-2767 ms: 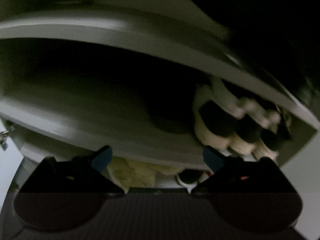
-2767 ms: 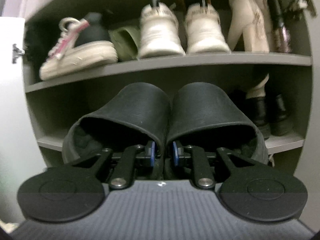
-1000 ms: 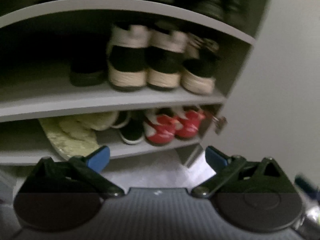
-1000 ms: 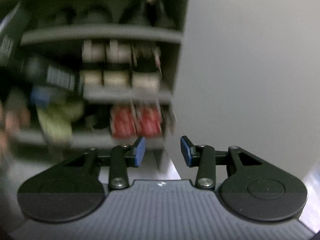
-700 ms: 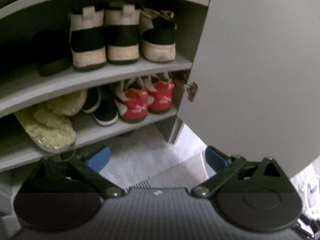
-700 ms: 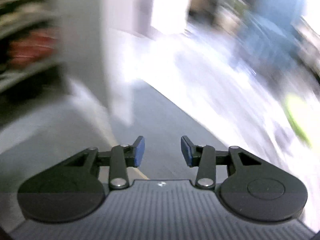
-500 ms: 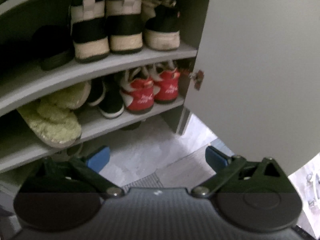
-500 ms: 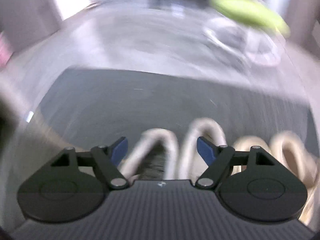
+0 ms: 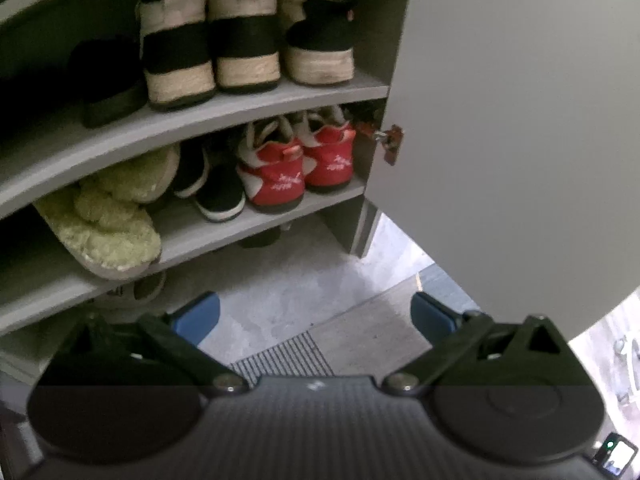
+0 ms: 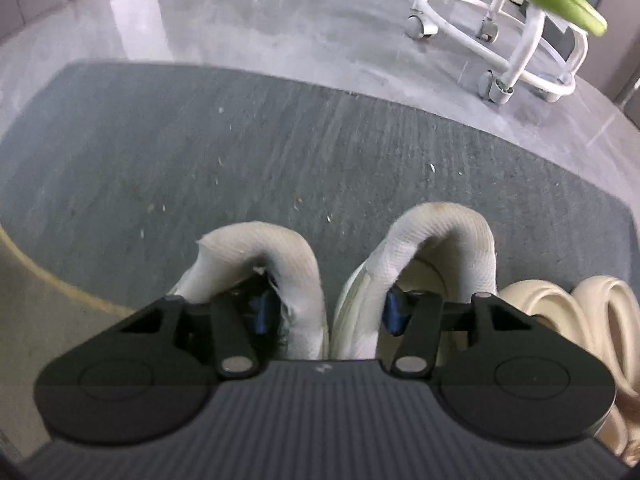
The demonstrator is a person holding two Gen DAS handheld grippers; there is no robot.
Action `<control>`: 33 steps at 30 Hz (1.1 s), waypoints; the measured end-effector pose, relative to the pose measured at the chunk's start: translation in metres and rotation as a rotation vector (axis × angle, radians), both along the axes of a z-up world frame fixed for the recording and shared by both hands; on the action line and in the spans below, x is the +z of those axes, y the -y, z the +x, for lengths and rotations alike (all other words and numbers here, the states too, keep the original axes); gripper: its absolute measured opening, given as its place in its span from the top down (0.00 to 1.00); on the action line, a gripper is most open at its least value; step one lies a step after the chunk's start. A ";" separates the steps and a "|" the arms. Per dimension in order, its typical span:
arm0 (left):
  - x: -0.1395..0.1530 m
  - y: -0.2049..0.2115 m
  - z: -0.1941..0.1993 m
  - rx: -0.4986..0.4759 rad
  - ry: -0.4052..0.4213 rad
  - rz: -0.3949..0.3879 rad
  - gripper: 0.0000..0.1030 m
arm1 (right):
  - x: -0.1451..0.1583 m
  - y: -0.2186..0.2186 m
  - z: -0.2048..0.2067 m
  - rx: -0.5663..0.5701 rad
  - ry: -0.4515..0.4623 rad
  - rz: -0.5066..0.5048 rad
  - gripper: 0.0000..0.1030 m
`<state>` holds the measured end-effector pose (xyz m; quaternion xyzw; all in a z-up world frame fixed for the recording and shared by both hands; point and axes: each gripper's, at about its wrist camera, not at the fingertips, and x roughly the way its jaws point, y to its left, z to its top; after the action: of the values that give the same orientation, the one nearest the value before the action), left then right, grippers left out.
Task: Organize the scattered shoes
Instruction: 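Move the right gripper to the white sneakers and grasp their heels, then carry the white sneakers with the right gripper to the cabinet shelf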
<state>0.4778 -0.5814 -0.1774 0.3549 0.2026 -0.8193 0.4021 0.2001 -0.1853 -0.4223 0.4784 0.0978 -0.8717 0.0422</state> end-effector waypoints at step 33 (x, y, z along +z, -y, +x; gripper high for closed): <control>0.054 0.012 0.022 0.092 -0.101 -0.186 0.01 | 0.195 0.090 0.180 0.505 -0.820 -0.260 0.68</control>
<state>0.4998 -0.5932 -0.1238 0.2649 0.1619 -0.8321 0.4595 0.3797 -0.2753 -0.2276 0.0482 0.1095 -0.9556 0.2693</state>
